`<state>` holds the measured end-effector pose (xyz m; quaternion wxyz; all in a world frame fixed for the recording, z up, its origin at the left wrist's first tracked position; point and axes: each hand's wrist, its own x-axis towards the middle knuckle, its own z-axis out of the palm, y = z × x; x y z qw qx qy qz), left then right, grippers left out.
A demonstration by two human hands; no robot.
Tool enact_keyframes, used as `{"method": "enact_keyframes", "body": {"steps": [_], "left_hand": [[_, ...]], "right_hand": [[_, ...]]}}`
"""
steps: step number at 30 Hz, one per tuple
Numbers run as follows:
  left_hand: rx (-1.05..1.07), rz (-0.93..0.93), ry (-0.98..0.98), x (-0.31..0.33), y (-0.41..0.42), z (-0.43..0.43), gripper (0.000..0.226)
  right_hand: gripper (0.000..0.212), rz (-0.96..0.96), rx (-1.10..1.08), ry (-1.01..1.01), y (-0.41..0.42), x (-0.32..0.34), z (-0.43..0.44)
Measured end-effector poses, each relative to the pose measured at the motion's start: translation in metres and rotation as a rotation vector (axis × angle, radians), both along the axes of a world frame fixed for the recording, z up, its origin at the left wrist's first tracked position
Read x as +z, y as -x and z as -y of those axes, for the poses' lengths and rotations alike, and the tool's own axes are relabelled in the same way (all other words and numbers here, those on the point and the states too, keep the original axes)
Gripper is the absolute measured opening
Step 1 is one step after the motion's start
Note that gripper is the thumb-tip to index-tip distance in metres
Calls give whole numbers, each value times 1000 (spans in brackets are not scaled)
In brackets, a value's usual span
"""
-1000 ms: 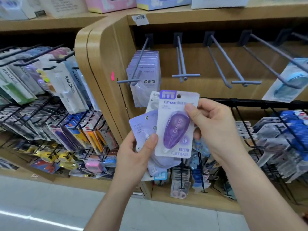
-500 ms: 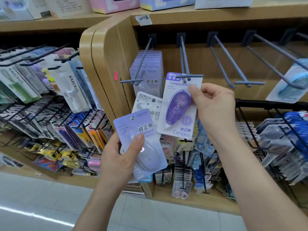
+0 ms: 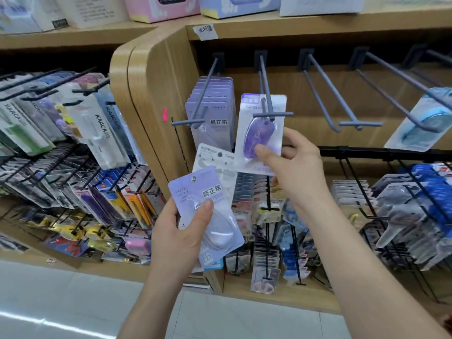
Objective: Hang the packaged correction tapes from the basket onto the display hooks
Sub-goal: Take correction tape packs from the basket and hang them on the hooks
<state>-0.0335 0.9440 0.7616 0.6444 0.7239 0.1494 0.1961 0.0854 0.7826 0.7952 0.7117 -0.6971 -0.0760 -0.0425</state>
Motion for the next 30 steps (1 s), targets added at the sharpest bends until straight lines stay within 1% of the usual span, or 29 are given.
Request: {"method": "enact_keyframes", "body": {"steps": [5, 6, 7, 8, 9, 10, 11, 12, 13, 14, 16, 17, 18, 22, 27, 30], "left_hand": [[10, 11, 60, 0, 0, 0, 32], [2, 8, 76, 1, -1, 2, 31], [-10, 3, 87, 1, -1, 3, 29], [-25, -3, 97, 1, -2, 5, 25], [-40, -10, 105, 1, -3, 7, 20], [-51, -14, 115, 1, -4, 9, 17], [-59, -16, 124, 2, -5, 10, 16], [-67, -18, 135, 3, -6, 12, 18], [-76, -20, 148, 3, -7, 14, 21], [-83, -24, 161, 4, -8, 16, 24], [-92, -25, 176, 3, -11, 19, 28], [-98, -25, 187, 2, -12, 20, 28], [-104, -26, 200, 1, -13, 21, 27], [-105, -33, 194, -1, -15, 23, 31], [-93, 4, 192, 2, -18, 28, 38], [-47, 15, 191, 2, -18, 27, 36]], "right_hand": [[12, -10, -135, 78, -41, -6, -11], [10, -30, -156, 77, -48, -9, -14], [13, -55, -173, 70, -52, -9, -16], [26, -90, -181, 59, -55, -10, -18], [46, -140, -184, 81, -54, -9, -19], [65, -189, -187, 143, -48, -8, -17], [74, -227, -187, 209, -39, -7, -14], [74, -253, -174, 238, -27, -7, -10], [67, -251, -121, 215, -12, -4, -7], [56, -237, -25, 154, 2, -4, -3], [31, -241, 244, 26, 25, -2, 0], [24, -240, 326, -35, 32, -4, 0], [21, -226, 342, -67, 34, -7, -1], [21, -147, 242, -107, 33, -12, -2], [32, -83, 293, -133, 40, -16, -4], [30, -88, 200, -218, 42, -15, -5]]}}
